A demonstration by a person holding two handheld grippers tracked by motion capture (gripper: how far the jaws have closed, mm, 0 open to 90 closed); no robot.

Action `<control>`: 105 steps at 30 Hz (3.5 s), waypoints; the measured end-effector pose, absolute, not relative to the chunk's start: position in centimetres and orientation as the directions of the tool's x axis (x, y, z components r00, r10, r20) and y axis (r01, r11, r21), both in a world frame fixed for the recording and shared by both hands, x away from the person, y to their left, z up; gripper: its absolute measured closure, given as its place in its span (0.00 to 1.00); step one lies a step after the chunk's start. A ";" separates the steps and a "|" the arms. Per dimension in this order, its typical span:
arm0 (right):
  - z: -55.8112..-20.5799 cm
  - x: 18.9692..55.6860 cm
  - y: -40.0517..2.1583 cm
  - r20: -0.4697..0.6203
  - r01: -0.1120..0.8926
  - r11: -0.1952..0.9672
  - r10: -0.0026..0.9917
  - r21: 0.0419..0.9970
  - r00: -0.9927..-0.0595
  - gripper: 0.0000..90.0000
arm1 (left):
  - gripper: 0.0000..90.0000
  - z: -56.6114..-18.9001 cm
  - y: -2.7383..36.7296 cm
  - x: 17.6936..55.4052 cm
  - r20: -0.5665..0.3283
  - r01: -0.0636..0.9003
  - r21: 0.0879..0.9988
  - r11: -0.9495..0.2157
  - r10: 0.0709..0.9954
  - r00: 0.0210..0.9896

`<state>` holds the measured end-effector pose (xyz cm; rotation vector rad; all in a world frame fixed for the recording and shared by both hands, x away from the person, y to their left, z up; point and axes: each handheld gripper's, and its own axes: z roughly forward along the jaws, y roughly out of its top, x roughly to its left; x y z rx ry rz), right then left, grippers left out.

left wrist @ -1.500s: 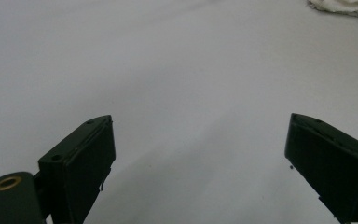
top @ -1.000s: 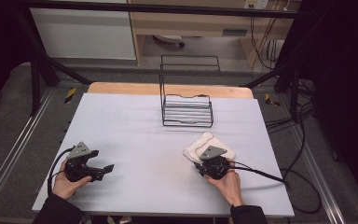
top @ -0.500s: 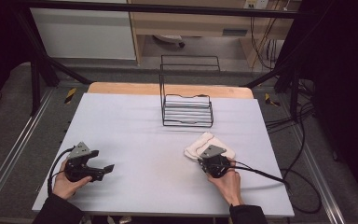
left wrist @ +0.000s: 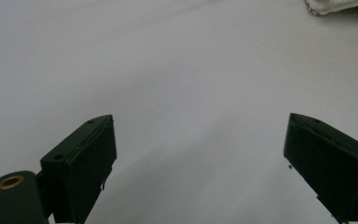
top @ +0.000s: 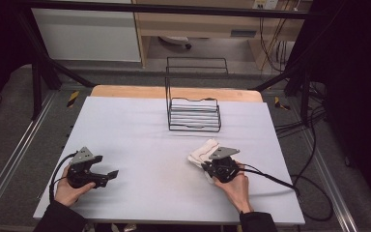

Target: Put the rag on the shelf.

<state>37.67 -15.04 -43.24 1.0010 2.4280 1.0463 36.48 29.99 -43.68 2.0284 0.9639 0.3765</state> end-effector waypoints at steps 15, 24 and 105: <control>-43.4 36.4 -11.7 0.073 0.453 0.497 0.610 0.740 -0.789 0.92 | 0.10 -43.7 30.0 36.5 -0.081 0.497 0.792 -0.353 0.748 0.659; -43.5 35.5 -9.8 0.102 0.426 0.510 0.546 0.747 -0.832 0.92 | 0.10 -43.7 29.9 36.5 -0.081 0.498 0.792 -0.354 0.747 0.659; -44.8 39.7 -17.4 0.107 0.566 0.366 0.765 0.739 -0.634 0.90 | 0.85 -43.6 11.8 37.0 -0.161 0.574 0.665 -0.479 0.658 0.736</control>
